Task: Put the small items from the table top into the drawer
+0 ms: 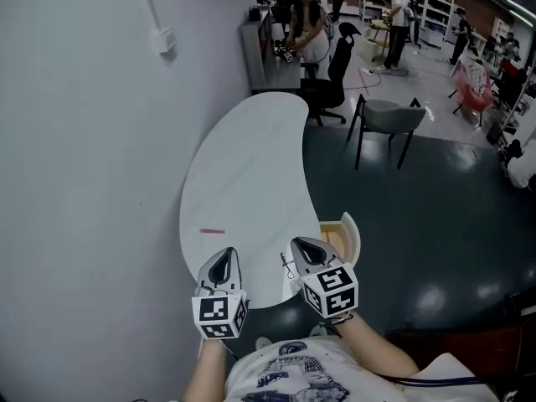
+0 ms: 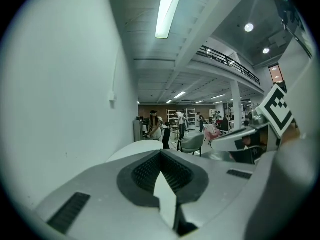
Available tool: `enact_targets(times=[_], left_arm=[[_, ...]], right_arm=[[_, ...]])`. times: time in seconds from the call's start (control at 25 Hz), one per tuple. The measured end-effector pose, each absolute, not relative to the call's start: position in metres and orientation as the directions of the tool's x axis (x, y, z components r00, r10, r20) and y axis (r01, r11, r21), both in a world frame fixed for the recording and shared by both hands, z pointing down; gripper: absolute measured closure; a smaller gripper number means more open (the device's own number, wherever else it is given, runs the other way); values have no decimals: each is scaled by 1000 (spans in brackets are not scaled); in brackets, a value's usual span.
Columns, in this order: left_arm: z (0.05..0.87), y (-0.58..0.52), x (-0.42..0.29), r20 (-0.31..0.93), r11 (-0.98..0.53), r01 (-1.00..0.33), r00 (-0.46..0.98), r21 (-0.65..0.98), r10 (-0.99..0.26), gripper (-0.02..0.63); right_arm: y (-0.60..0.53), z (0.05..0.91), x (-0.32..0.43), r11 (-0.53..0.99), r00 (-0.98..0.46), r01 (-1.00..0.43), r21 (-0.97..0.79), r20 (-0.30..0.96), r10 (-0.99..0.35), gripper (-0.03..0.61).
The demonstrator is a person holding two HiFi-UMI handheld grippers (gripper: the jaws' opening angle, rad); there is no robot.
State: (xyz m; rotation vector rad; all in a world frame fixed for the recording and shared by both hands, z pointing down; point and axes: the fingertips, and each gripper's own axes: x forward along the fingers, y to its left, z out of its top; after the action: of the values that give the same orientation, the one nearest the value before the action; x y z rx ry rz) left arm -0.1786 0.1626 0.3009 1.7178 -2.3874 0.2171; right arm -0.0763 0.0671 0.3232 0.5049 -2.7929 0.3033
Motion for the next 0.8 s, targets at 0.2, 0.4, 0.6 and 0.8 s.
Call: enact_targets(times=[0.2, 0.4, 0.6, 0.8], left_arm=[[300, 184, -203, 232, 339, -941, -331, -8, -914, 594], [301, 198, -213, 229, 358, -934, -347, 5, -909, 594], [304, 203, -216, 226, 360, -933, -347, 19, -910, 594], [303, 214, -227, 225, 360, -933, -347, 14, -910, 594]], right_arm=[[88, 326, -96, 920, -896, -366, -143, 322, -306, 552], [101, 326, -103, 924, -896, -357, -133, 327, -299, 552], [105, 330, -105, 923, -893, -360, -134, 335, -300, 552], [113, 331, -118, 920, -890, -365, -139, 340, -302, 552]])
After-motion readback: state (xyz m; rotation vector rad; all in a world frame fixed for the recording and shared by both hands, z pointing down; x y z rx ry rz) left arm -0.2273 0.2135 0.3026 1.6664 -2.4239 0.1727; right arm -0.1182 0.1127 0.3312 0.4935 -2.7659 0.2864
